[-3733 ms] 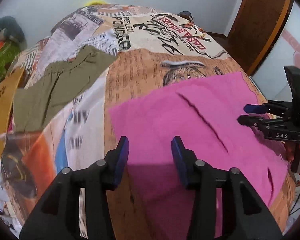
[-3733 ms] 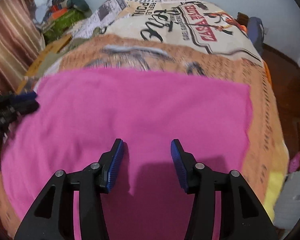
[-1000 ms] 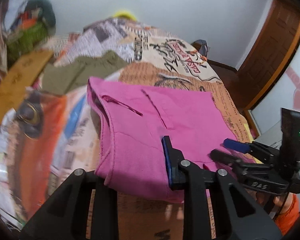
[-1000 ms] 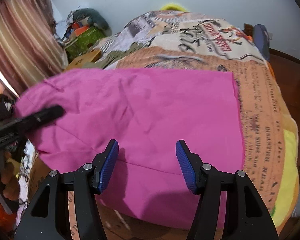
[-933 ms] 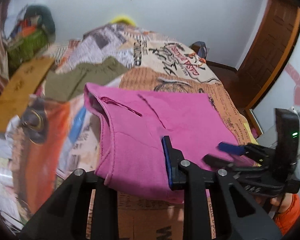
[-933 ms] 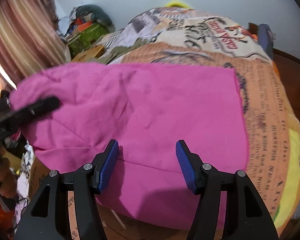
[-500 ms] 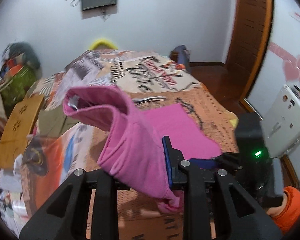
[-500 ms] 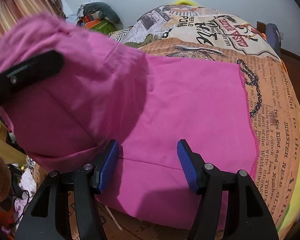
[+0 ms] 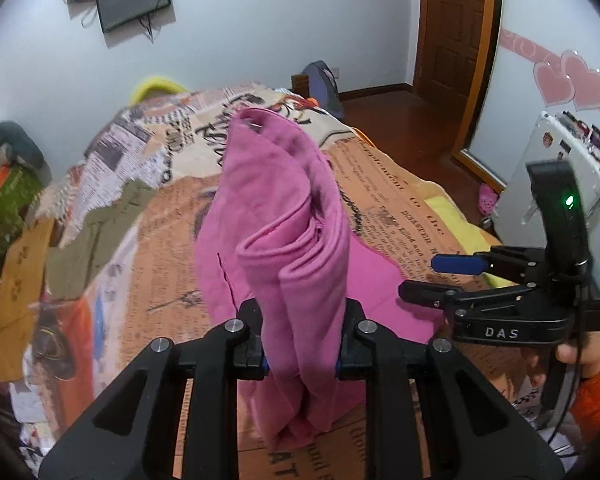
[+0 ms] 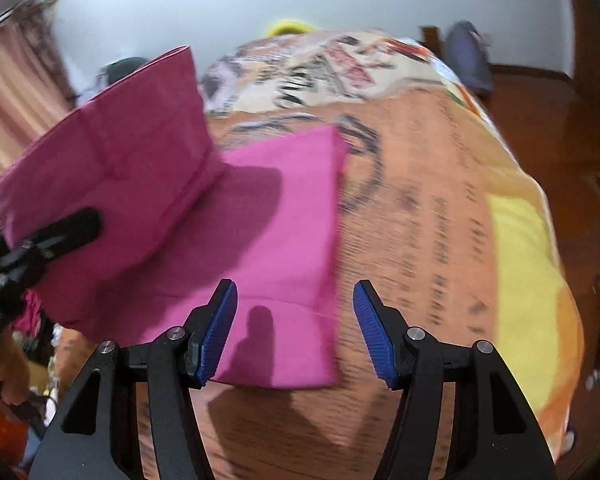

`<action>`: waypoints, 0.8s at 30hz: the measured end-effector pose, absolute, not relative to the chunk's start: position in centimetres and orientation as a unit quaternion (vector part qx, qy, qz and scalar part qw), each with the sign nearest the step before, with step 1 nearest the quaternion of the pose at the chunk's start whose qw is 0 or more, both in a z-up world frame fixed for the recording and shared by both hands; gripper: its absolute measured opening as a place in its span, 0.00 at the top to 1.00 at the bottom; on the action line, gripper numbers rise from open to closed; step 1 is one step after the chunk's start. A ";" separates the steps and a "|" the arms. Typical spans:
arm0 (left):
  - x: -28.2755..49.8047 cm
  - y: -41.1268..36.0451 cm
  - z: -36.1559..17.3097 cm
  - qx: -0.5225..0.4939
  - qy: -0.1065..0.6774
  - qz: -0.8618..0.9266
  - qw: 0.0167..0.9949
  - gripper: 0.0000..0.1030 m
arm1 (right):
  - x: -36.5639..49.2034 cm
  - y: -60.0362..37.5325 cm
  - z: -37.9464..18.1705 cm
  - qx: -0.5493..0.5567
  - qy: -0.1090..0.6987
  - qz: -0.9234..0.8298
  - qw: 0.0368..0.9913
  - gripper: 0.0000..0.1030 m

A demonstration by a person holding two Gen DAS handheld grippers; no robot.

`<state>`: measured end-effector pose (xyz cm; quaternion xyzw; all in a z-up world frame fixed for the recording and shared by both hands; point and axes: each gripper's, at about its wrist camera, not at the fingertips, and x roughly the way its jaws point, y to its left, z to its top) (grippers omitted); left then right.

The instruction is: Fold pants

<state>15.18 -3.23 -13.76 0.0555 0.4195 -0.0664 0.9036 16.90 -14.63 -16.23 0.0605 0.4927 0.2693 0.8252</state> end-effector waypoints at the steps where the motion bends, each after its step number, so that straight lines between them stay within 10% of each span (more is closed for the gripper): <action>1: 15.4 -3.3 -13.9 0.054 0.421 -0.067 0.903 0.81 | 17.0 -14.9 -16.6 0.059 0.498 0.261 0.825 0.44; 24: 20.4 -7.5 -19.9 0.029 0.503 -0.112 0.856 0.80 | 16.5 -18.0 -16.3 0.050 0.486 0.233 0.841 0.44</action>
